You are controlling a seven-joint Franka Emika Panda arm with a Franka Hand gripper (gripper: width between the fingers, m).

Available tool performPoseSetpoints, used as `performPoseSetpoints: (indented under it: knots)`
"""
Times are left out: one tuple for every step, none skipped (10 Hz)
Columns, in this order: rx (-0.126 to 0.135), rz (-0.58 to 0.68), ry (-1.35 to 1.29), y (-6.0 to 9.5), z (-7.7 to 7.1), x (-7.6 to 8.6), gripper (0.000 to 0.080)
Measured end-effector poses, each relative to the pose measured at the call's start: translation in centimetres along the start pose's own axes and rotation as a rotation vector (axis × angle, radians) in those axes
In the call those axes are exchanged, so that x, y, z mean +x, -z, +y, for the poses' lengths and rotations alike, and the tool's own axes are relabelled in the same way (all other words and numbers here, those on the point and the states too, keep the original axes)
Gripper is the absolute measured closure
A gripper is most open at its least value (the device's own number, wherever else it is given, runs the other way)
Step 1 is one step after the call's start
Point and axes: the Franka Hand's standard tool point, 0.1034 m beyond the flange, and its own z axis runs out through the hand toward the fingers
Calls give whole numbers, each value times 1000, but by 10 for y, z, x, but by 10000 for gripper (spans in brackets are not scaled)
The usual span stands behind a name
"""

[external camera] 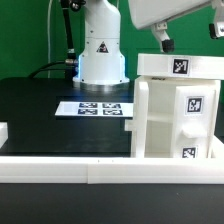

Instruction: Assemble cabinet

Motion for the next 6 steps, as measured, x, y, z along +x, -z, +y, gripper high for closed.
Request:
performPoseSetpoints:
  knots:
    - [0, 0, 39, 0, 0, 0, 2]
    - [-12, -5, 138, 0, 1, -1, 2]
    - [-53, -23, 275, 1, 0, -3, 2]
    - [-72, -33, 390, 1, -2, -3, 2]
    - [-95, -48, 494, 0, -2, -5, 2]
    - [-122, -70, 588, -2, -2, -8, 2]
